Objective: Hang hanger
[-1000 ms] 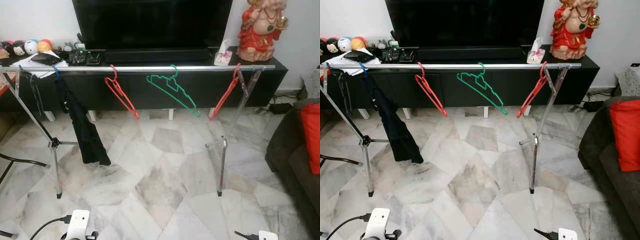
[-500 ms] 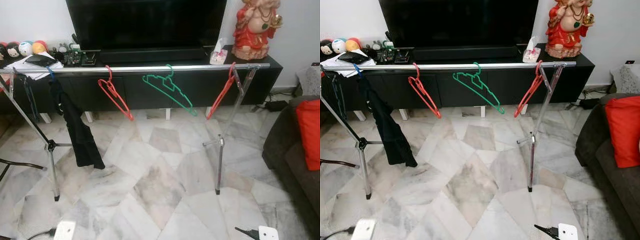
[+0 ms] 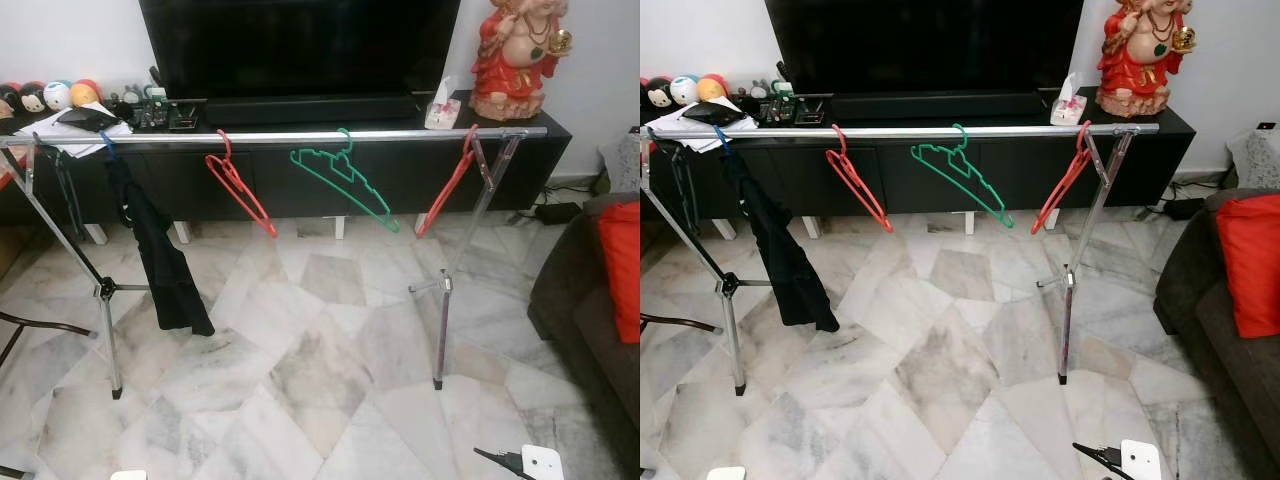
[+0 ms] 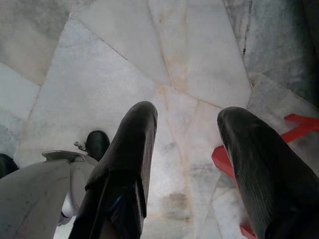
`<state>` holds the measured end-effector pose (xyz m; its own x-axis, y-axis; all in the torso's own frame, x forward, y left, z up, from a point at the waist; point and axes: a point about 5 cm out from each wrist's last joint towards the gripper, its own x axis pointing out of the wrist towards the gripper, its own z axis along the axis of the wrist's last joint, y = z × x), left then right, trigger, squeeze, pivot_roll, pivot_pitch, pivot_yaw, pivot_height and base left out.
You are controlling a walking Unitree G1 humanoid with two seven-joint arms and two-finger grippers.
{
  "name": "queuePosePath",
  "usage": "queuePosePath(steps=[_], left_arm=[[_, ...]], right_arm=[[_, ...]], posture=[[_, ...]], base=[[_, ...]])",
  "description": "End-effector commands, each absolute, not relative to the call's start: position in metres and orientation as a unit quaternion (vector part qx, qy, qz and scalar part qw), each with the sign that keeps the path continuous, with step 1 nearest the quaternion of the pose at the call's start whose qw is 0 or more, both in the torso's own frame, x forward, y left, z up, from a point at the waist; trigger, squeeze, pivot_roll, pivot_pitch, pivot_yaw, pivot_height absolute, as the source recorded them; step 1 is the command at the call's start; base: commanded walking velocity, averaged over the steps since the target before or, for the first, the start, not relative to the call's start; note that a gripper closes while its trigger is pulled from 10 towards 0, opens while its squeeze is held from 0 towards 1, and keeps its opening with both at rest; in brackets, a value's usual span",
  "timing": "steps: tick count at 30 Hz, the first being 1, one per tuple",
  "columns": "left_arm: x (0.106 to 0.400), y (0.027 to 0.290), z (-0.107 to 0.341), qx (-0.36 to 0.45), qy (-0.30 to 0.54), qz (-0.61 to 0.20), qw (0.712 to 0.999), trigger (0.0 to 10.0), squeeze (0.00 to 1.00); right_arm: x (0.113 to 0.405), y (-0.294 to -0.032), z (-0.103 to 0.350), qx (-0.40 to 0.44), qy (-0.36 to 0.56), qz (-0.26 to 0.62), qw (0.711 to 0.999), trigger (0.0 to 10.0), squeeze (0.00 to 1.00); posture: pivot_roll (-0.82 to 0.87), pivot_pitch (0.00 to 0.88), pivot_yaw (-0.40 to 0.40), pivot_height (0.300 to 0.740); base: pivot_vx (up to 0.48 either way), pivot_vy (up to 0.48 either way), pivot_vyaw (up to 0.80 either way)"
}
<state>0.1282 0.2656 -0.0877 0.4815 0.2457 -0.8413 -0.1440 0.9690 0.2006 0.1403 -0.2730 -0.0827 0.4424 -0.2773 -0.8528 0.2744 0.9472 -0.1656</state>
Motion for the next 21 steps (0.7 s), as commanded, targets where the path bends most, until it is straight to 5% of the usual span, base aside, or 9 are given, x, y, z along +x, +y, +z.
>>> queuePosePath(steps=[1, 17, 21], left_arm=[[0.125, 0.271, -0.087, 0.055, 0.500, 0.114, 0.857, 10.0, 0.00], [0.135, 0.262, -0.087, 0.061, 0.494, 0.094, 0.862, 10.0, 0.00], [0.136, 0.260, -0.087, 0.060, 0.494, 0.091, 0.863, 10.0, 0.00]], right_arm=[[0.143, -0.273, -0.082, 0.008, 0.494, -0.169, 0.853, 10.0, 0.00], [0.142, -0.272, -0.083, 0.014, 0.503, -0.170, 0.848, 10.0, 0.00], [0.141, -0.275, -0.082, 0.016, 0.506, -0.175, 0.845, 10.0, 0.00]], posture=[[-0.12, 0.000, -0.009, 0.740], [-0.13, 0.000, -0.001, 0.740], [-0.13, 0.000, -0.007, 0.740]], base=[[0.000, 0.000, 0.00], [0.000, 0.000, 0.00], [0.000, 0.000, -0.66]])
